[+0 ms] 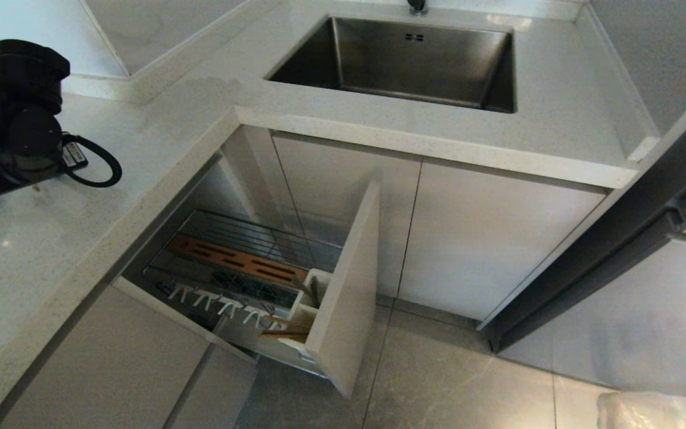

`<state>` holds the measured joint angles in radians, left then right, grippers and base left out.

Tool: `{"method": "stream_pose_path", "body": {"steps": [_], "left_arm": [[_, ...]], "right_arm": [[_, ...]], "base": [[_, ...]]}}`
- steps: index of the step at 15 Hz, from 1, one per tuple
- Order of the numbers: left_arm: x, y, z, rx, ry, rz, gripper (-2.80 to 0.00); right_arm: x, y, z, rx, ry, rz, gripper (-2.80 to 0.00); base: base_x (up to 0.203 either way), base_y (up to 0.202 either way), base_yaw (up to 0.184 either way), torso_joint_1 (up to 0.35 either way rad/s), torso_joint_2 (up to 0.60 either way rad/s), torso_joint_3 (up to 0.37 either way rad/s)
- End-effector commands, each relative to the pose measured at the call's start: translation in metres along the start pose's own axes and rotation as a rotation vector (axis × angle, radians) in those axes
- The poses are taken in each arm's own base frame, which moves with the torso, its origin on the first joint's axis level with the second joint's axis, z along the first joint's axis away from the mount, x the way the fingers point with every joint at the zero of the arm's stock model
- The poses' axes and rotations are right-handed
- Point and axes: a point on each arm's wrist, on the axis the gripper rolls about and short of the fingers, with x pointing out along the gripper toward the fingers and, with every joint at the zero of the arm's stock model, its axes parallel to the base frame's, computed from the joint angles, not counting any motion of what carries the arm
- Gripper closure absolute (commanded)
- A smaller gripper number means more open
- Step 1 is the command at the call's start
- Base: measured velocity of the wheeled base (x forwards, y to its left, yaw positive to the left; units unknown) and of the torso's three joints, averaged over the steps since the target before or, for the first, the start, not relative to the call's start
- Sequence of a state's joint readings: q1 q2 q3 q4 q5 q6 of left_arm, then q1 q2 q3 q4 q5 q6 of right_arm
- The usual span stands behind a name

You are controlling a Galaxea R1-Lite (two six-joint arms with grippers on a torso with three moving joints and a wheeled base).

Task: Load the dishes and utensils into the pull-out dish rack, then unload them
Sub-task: Take the chopsticks out of the cupboard

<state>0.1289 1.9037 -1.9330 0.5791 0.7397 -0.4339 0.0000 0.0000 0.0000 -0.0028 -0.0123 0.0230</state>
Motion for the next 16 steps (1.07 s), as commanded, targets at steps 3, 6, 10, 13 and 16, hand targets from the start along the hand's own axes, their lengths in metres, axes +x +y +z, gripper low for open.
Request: {"method": "stream_pose_path", "body": {"steps": [3, 6, 10, 13, 16], "left_arm": [[-0.005, 0.004, 0.003, -0.012, -0.009, -0.001, -2.8], [-0.019, 0.013, 0.013, -0.045, -0.036, -0.016, -2.8], [-0.052, 0.035, 0.031, -0.126, -0.092, -0.075, -2.8], [-0.077, 0.054, 0.043, -0.19, -0.143, -0.117, -2.8], [-0.101, 0.071, 0.047, -0.216, -0.171, -0.156, 0.0]], "right_arm": [[0.0, 0.0, 0.0, 0.0, 0.0, 0.0, 0.0], [0.0, 0.0, 0.0, 0.0, 0.001, 0.0, 0.0], [0.0, 0.0, 0.0, 0.0, 0.001, 0.0, 0.0], [0.0, 0.0, 0.0, 0.0, 0.001, 0.0, 0.0], [0.0, 0.0, 0.0, 0.0, 0.0, 0.0, 0.0]], "base": [[0.0, 0.0, 0.0, 0.0, 0.0, 0.0], [0.0, 0.0, 0.0, 0.0, 0.0, 0.0], [0.0, 0.0, 0.0, 0.0, 0.0, 0.0], [0.0, 0.0, 0.0, 0.0, 0.0, 0.0], [0.0, 0.0, 0.0, 0.0, 0.0, 0.0]]}}
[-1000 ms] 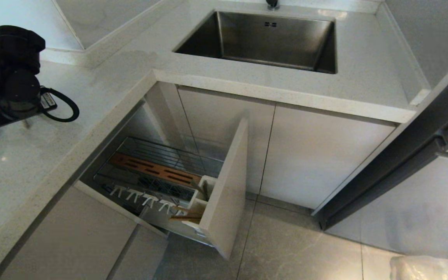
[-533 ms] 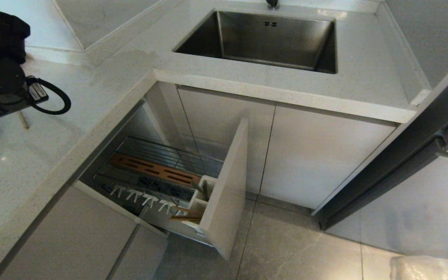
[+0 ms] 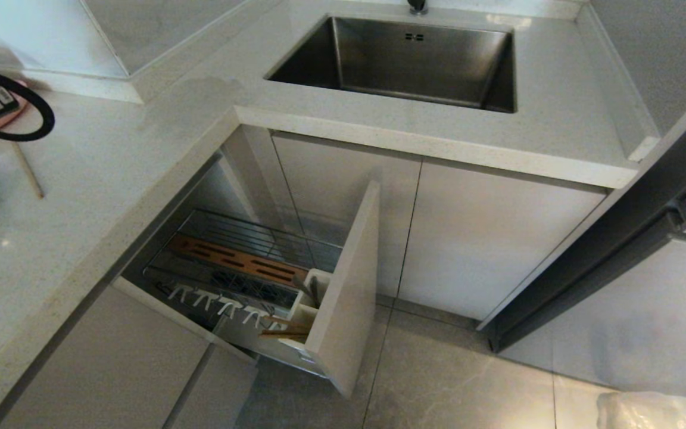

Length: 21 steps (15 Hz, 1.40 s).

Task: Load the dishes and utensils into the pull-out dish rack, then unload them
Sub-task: Take the chopsticks out of the cupboard

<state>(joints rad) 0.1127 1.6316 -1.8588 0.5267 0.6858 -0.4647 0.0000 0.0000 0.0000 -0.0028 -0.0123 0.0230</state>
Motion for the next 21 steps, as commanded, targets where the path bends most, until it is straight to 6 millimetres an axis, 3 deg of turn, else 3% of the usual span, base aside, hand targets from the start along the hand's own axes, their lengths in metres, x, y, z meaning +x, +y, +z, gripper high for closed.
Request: {"method": "stream_pose_path", "body": {"steps": [1, 4, 8, 12, 18, 21], "left_arm": [[-0.023, 0.011, 0.012, -0.034, -0.033, -0.03, 0.0], [-0.044, 0.012, 0.01, -0.031, 0.014, -0.159, 0.0], [-0.075, -0.006, -0.026, 0.025, 0.188, -0.383, 0.0], [-0.098, -0.012, -0.047, 0.025, 0.452, -0.522, 0.0], [-0.084, -0.036, -0.11, 0.225, 0.974, -0.552, 0.0], [-0.073, -0.048, -0.141, 0.325, 1.13, -0.497, 0.0]], "right_arm": [[0.0, 0.0, 0.0, 0.0, 0.001, 0.0, 0.0], [0.0, 0.0, 0.0, 0.0, 0.001, 0.0, 0.0], [0.0, 0.0, 0.0, 0.0, 0.001, 0.0, 0.0], [0.0, 0.0, 0.0, 0.0, 0.001, 0.0, 0.0], [0.0, 0.0, 0.0, 0.0, 0.0, 0.0, 0.0], [0.0, 0.0, 0.0, 0.0, 0.0, 0.0, 0.0]], "base": [[0.0, 0.0, 0.0, 0.0, 0.0, 0.0], [0.0, 0.0, 0.0, 0.0, 0.0, 0.0], [0.0, 0.0, 0.0, 0.0, 0.0, 0.0], [0.0, 0.0, 0.0, 0.0, 0.0, 0.0], [0.0, 0.0, 0.0, 0.0, 0.0, 0.0], [0.0, 0.0, 0.0, 0.0, 0.0, 0.0]]}}
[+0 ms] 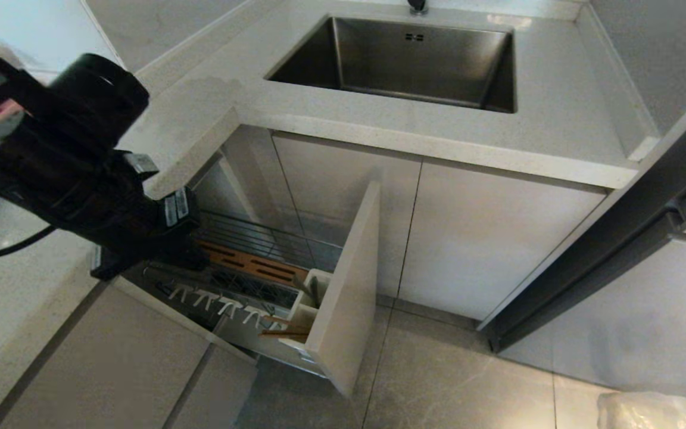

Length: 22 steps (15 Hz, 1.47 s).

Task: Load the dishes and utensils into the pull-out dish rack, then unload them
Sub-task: Take the chopsticks out of the cupboard

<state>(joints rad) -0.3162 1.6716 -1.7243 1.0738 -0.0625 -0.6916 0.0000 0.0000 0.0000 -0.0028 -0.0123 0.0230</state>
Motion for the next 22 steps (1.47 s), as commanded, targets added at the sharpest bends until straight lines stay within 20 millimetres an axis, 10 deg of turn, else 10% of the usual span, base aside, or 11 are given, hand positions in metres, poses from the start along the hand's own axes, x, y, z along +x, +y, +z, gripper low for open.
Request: {"method": "stream_pose_path", "body": {"steps": [1, 12, 13, 22], "left_arm": [[0.033, -0.004, 0.006, 0.0, 0.086, 0.062, 0.0], [0.117, -0.007, 0.015, 0.04, 0.315, 0.134, 0.0], [0.122, -0.008, 0.017, 0.043, 0.309, 0.129, -2.8], [0.179, -0.006, 0.021, 0.027, 0.365, 0.162, -2.8]], "right_arm": [[0.0, 0.0, 0.0, 0.0, 0.001, 0.0, 0.0], [0.0, 0.0, 0.0, 0.0, 0.001, 0.0, 0.0], [0.0, 0.0, 0.0, 0.0, 0.001, 0.0, 0.0], [0.0, 0.0, 0.0, 0.0, 0.001, 0.0, 0.0]], "base": [[0.0, 0.0, 0.0, 0.0, 0.0, 0.0], [0.0, 0.0, 0.0, 0.0, 0.0, 0.0], [0.0, 0.0, 0.0, 0.0, 0.0, 0.0], [0.0, 0.0, 0.0, 0.0, 0.0, 0.0]]}}
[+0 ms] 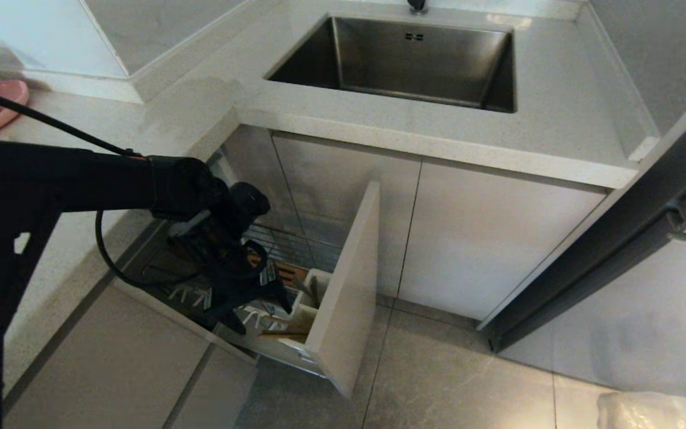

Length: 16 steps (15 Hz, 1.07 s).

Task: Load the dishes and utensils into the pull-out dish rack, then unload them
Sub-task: Take the chopsticks out of the cupboard

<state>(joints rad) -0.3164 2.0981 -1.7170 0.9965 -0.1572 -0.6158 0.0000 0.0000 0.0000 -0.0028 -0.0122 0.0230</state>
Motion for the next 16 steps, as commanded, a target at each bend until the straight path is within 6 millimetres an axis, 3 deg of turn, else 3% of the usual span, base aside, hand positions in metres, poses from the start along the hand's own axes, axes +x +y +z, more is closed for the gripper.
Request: {"method": "stream_pose_path", "body": {"steps": [1, 11, 16], "left_arm": [[0.017, 0.0, 0.004, -0.013, 0.04, 0.028, -2.8], [0.057, 0.001, 0.013, -0.033, 0.139, 0.057, -2.8], [0.062, 0.002, 0.012, -0.051, 0.155, 0.076, -2.8]], "right_arm": [[0.0, 0.0, 0.0, 0.0, 0.001, 0.0, 0.0], [0.0, 0.0, 0.0, 0.0, 0.001, 0.0, 0.0], [0.0, 0.0, 0.0, 0.0, 0.001, 0.0, 0.0]], "base": [[0.0, 0.0, 0.0, 0.0, 0.0, 0.0], [0.0, 0.0, 0.0, 0.0, 0.0, 0.0], [0.0, 0.0, 0.0, 0.0, 0.0, 0.0]]}}
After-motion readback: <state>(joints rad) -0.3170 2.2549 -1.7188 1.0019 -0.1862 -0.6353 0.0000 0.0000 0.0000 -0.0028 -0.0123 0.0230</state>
